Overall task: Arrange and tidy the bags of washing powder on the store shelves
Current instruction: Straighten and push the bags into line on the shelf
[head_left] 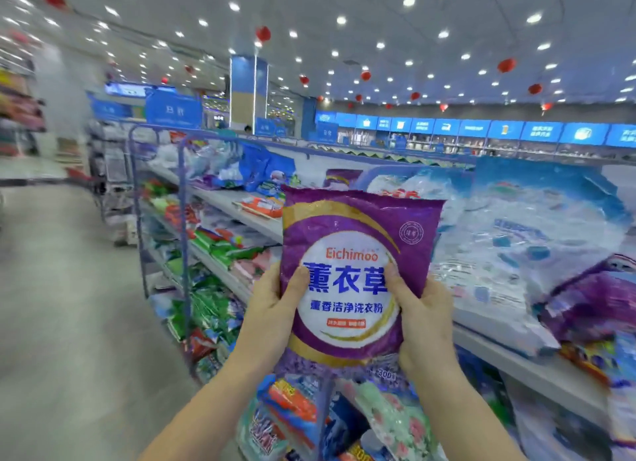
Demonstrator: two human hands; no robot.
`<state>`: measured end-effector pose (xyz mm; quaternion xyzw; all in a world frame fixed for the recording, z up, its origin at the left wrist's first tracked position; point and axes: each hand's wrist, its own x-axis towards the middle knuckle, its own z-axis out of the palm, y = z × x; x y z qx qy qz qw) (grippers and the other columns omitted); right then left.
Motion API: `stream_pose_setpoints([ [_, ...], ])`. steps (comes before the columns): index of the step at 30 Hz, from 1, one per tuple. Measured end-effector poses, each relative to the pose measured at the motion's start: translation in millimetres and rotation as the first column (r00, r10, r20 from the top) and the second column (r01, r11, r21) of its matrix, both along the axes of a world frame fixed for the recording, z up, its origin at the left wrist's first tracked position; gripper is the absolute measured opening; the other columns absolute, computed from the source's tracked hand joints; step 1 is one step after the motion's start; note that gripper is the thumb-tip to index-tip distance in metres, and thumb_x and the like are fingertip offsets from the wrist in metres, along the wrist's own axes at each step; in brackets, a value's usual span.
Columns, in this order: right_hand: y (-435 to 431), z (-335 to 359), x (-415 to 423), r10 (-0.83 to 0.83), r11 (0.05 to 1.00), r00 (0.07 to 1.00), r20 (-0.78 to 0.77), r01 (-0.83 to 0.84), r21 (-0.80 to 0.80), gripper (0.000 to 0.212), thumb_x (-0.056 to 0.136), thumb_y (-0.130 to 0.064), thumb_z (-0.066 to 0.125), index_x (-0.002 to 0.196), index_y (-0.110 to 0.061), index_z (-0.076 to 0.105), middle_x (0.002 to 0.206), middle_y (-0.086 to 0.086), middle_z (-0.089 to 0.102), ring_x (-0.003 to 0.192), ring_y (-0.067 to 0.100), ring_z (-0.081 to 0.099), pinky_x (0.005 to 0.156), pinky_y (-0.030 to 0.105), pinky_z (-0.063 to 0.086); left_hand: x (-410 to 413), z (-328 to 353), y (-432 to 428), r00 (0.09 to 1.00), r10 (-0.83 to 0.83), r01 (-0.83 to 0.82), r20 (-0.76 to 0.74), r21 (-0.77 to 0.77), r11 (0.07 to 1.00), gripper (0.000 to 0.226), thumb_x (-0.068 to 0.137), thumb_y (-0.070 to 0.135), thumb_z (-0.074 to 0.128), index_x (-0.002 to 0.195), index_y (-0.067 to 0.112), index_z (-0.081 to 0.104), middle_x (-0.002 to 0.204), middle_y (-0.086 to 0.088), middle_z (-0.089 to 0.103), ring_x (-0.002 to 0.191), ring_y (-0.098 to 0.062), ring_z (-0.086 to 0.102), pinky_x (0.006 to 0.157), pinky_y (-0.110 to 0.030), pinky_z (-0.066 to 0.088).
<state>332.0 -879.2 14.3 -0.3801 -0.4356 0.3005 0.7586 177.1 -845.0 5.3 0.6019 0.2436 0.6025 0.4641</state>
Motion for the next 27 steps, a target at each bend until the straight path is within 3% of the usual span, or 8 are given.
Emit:
stream_pose_setpoints([
  [6,106.5,-13.1,-87.2,0.002,0.999,0.999,0.041,0.0,-0.041,0.009,0.08,-0.022,0.065,0.082,-0.018,0.074,0.088,0.009,0.074,0.088,0.033,0.069,0.077,0.047,0.057,-87.8,-11.1,100.1,0.992,0.119,-0.119,-0.038,-0.007,0.993,0.028,0.083,0.042,0.047,0.106,0.03,0.06,0.097,0.014,0.072,0.091,-0.007,0.068,0.069,-0.017,0.052],
  [9,149.1,-13.7,-110.4,-0.007,0.998,0.993,0.117,0.015,-0.067,0.011,0.082,-0.025,0.065,0.077,-0.027,0.075,0.085,0.006,0.075,0.085,0.032,0.07,0.076,0.05,0.057,-113.2,-15.2,148.9,0.994,0.096,-0.1,-0.059,-0.072,0.992,0.031,0.082,0.048,0.048,0.11,0.038,0.056,0.105,0.014,0.07,0.098,-0.007,0.067,0.083,-0.03,0.055],
  [12,189.3,-13.7,-120.0,-0.026,0.997,0.989,0.143,0.037,-0.075,0.011,0.085,-0.02,0.064,0.081,-0.021,0.073,0.085,0.007,0.075,0.083,0.031,0.071,0.074,0.05,0.057,-125.8,-17.5,192.7,0.995,0.056,-0.064,-0.082,-0.1,0.993,0.039,0.08,0.055,0.047,0.117,0.043,0.051,0.117,0.013,0.065,0.104,-0.008,0.064,0.093,-0.04,0.052],
  [17,256.9,-13.1,-114.9,-0.086,0.992,0.988,0.128,0.097,-0.078,0.019,0.088,-0.018,0.062,0.074,-0.025,0.074,0.081,0.001,0.075,0.079,0.024,0.071,0.077,0.048,0.056,-117.5,-11.0,267.4,0.994,-0.01,-0.003,-0.108,-0.122,0.993,0.026,0.08,0.057,0.042,0.106,0.054,0.044,0.116,0.027,0.055,0.112,0.0,0.055,0.101,-0.035,0.045],
  [21,312.1,-7.5,-94.9,-0.187,0.982,0.976,0.112,0.19,-0.022,0.017,0.088,-0.017,0.062,0.077,-0.025,0.073,0.082,-0.003,0.075,0.083,0.021,0.07,0.078,0.045,0.056,-91.6,-7.6,334.2,0.991,-0.082,0.065,-0.109,-0.152,0.986,0.03,0.093,0.055,0.034,0.122,0.055,0.027,0.105,0.044,0.032,0.122,0.002,0.032,0.109,-0.027,0.026],
  [23,339.2,-3.8,-82.1,-0.223,0.975,0.966,0.131,0.222,0.022,0.022,0.089,-0.017,0.062,0.077,-0.032,0.074,0.082,-0.002,0.074,0.087,0.027,0.069,0.081,0.048,0.055,-78.0,-10.8,372.8,0.992,-0.112,0.099,-0.066,-0.178,0.979,0.055,0.086,0.064,0.041,0.136,0.05,0.024,0.124,0.04,0.034,0.128,-0.003,0.033,0.113,-0.034,0.025],
  [25,363.9,2.0,-69.9,-0.257,0.966,0.958,0.124,0.252,0.062,0.024,0.089,-0.018,0.062,0.076,-0.036,0.074,0.082,-0.003,0.074,0.09,0.03,0.068,0.081,0.05,0.055,-62.5,-13.4,410.2,0.981,-0.193,0.189,0.009,-0.234,0.954,0.074,0.075,0.061,0.05,0.143,0.037,0.032,0.144,0.02,0.037,0.129,-0.007,0.04,0.108,-0.034,0.034],
  [27,386.5,5.3,-58.8,-0.3,0.954,0.949,0.096,0.296,0.058,0.026,0.089,-0.018,0.062,0.076,-0.037,0.074,0.081,-0.005,0.074,0.088,0.027,0.069,0.08,0.046,0.056,-45.4,-18.0,441.8,0.96,-0.278,0.276,0.026,-0.246,0.929,0.064,0.075,0.055,0.056,0.133,0.028,0.049,0.138,0.007,0.052,0.12,-0.009,0.053,0.099,-0.032,0.044],
])
